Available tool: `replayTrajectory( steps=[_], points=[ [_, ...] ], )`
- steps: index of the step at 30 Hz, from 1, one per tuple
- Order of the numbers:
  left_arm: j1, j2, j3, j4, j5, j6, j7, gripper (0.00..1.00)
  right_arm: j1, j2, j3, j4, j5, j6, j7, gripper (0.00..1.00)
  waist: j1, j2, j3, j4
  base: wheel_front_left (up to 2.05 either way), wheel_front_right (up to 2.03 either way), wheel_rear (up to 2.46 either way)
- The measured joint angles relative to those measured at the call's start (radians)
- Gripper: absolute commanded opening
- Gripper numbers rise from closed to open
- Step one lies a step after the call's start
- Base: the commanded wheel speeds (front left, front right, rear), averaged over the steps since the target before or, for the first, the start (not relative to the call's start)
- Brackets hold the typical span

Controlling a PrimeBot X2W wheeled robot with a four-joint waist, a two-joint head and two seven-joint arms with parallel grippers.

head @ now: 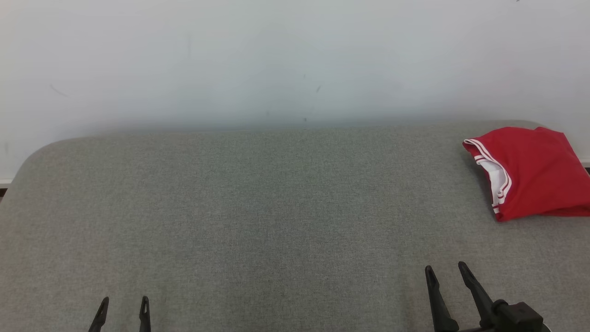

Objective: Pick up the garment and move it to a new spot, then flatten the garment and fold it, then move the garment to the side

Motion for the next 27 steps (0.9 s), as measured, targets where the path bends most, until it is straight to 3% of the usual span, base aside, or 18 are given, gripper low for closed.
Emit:
replayTrajectory(
  steps=[1, 7, 27],
  points=[
    [0.0, 0.002, -0.003, 0.0, 0.0, 0.0, 0.0, 0.0, 0.0, 0.0, 0.0, 0.0, 0.0, 0.0, 0.0, 0.0, 0.0, 0.0, 0.0, 0.0, 0.0, 0.0, 0.0],
    [0.005, -0.016, -0.004, 0.048, -0.015, -0.001, 0.013, 0.0, 0.02, 0.007, 0.0, 0.04, 0.013, 0.0, 0.011, 0.0, 0.0, 0.0, 0.0, 0.001, 0.0, 0.0, 0.0],
    [-0.033, -0.036, 0.014, 0.053, -0.416, -0.018, 0.107, 0.0, -0.017, 0.03, -0.042, 0.041, 0.381, 0.0, 0.107, 0.0, 0.0, 0.0, 0.007, -0.001, 0.0, 0.0, 0.0]
  ],
)
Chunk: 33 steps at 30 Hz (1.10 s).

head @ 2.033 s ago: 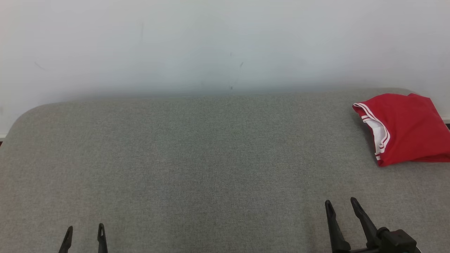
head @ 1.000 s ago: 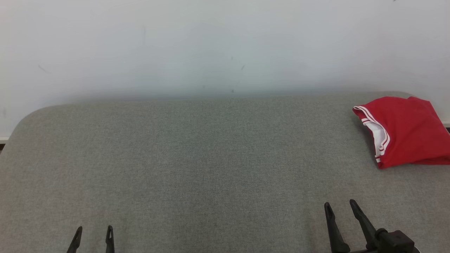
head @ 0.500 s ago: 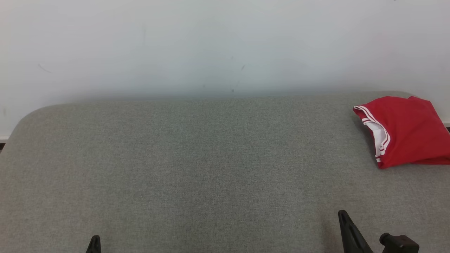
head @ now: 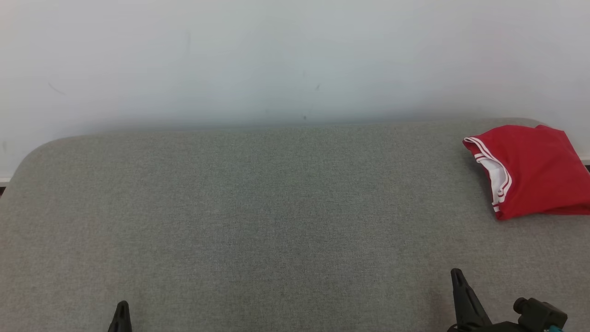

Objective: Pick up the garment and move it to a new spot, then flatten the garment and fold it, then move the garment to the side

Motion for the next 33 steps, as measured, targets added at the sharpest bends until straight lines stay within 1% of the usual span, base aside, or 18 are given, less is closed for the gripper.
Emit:
replayTrajectory(
  steps=[15, 33],
  points=[
    [-0.034, -0.013, 0.014, 0.0, -0.235, -0.009, 0.056, 0.0, -0.03, 0.012, -0.026, 0.0, 0.217, 0.0, 0.059, 0.0, 0.0, 0.0, 0.004, -0.001, 0.0, 0.0, 0.0],
    [-0.072, -0.026, 0.026, 0.001, -0.471, -0.019, 0.115, 0.0, -0.06, 0.026, -0.053, -0.001, 0.434, 0.0, 0.113, 0.0, 0.0, 0.0, 0.01, -0.003, 0.0, 0.0, 0.0]
  ],
)
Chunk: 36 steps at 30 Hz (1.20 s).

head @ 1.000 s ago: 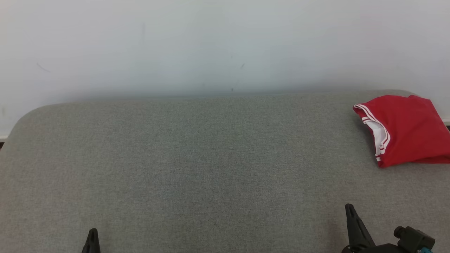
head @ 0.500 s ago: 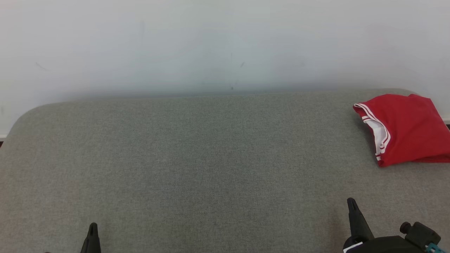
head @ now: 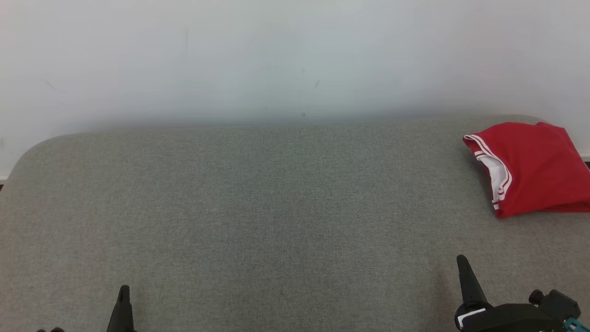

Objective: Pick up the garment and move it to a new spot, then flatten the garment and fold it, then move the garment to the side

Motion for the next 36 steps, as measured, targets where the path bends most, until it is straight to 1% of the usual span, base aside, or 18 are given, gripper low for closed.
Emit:
replayTrajectory(
  steps=[12, 36],
  points=[
    [-0.021, -0.008, 0.009, 0.001, -0.139, -0.007, 0.034, 0.0, -0.02, 0.007, -0.015, -0.001, 0.125, 0.0, 0.035, 0.0, 0.0, 0.0, 0.004, -0.001, 0.0, 0.0, 0.0],
    [-0.059, -0.02, 0.021, 0.003, -0.359, -0.017, 0.087, 0.0, -0.047, 0.019, -0.041, -0.002, 0.331, 0.0, 0.09, 0.0, 0.0, 0.0, 0.01, -0.003, 0.0, 0.0, 0.0]
  ],
)
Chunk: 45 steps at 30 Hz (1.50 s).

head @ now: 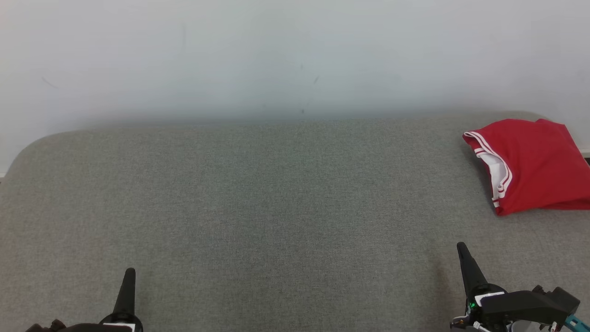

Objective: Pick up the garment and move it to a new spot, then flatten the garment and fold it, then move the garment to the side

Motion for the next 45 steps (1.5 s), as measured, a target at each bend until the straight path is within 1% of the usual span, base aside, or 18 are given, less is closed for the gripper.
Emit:
replayTrajectory(
  steps=[16, 33, 36, 45],
  points=[
    [-0.02, -0.008, 0.008, 0.001, -0.147, -0.008, 0.034, 0.0, -0.018, 0.008, -0.016, -0.001, 0.131, 0.0, 0.033, 0.0, 0.0, 0.0, 0.005, -0.001, 0.0, 0.0, 0.0],
    [-0.04, -0.015, 0.014, 0.002, -0.271, -0.011, 0.065, 0.0, -0.035, 0.016, -0.03, -0.002, 0.244, 0.0, 0.064, 0.0, 0.0, 0.0, 0.01, -0.003, 0.0, 0.0, 0.0],
    [-0.041, -0.016, 0.015, 0.002, -0.284, -0.016, 0.068, 0.0, -0.036, 0.016, -0.032, -0.002, 0.261, 0.0, 0.067, 0.0, 0.0, 0.0, 0.011, -0.003, 0.0, 0.0, 0.0],
    [-0.041, -0.016, 0.016, 0.002, -0.285, -0.016, 0.068, 0.0, -0.037, 0.016, -0.032, -0.002, 0.261, 0.0, 0.067, 0.0, -0.0001, 0.0, 0.011, -0.003, 0.0, 0.0, 0.0]
  ],
)
